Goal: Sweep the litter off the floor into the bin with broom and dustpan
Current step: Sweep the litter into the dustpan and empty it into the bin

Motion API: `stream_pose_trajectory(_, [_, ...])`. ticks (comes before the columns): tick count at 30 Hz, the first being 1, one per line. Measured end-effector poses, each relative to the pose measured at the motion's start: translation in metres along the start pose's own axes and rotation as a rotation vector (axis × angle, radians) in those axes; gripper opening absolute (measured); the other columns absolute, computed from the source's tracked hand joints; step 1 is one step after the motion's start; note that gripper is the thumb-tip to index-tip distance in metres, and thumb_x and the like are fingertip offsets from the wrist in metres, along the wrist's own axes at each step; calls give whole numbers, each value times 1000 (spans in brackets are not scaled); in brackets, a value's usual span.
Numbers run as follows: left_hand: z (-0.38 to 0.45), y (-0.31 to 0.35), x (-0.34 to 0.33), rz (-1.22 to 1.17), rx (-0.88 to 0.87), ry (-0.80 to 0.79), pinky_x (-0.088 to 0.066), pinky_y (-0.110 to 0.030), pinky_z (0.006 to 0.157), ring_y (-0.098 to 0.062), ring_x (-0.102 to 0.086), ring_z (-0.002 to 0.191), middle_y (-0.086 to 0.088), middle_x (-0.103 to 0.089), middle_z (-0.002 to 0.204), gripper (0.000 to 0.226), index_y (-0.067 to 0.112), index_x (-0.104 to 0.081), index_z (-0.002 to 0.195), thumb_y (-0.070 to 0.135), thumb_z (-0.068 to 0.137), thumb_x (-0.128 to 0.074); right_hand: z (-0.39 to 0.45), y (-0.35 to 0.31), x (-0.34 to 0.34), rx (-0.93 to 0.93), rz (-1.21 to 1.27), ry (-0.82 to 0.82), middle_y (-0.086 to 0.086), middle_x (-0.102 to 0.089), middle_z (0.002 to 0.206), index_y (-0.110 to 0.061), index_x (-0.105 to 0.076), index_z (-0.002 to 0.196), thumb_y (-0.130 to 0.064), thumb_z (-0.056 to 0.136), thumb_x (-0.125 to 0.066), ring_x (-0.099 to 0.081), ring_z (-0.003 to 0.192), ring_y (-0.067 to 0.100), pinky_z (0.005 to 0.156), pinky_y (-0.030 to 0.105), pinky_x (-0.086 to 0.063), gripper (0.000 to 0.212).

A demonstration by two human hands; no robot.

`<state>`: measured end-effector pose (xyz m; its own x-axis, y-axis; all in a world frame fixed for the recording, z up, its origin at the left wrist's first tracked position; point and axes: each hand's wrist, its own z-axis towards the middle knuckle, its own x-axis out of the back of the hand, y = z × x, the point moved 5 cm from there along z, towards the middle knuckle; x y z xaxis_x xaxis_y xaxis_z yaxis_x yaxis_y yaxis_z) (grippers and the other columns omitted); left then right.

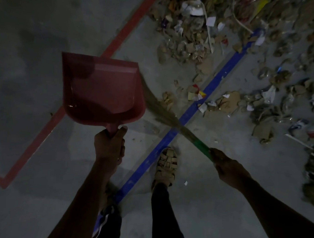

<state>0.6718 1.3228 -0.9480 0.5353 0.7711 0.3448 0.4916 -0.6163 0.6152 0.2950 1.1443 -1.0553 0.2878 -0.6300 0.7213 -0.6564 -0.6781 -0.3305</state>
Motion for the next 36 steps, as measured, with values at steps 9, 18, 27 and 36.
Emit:
stream_pose_trajectory(9, [-6,-2,-24,53,-2,-36,-28,-19,38,-13,-41,33,-1,-48,48,34,14,-51,68,23,93,-73,52,41,76,-406,22,253,8,-39,146,-21,-24,150,-18,101,-43,-62,77,39,70,52,-56,53])
stream_pose_trajectory(18, [-10,3,-45,56,33,-47,-28,-19,40,-14,-42,36,-4,-52,51,34,12,-52,70,26,92,-74,21,20,72,-100,16,364,11,-38,152,-23,-19,151,-3,92,-57,-58,51,33,45,44,-54,73])
stream_pose_trajectory(27, [-3,-11,-33,57,62,-14,-27,-18,40,-13,-41,36,-4,-50,53,34,12,-51,72,28,93,-73,-32,-14,-32,181,10,-13,6,-33,159,-19,-32,153,-7,77,-72,-55,48,9,50,22,-49,86])
stream_pose_trajectory(36, [-8,-20,-33,92,35,-37,-27,-18,39,-11,-41,34,-4,-50,54,32,13,-51,72,24,95,-70,-2,18,2,-156,-131,-6,0,-7,166,-27,-15,158,-14,92,-55,-56,59,17,55,26,-43,79])
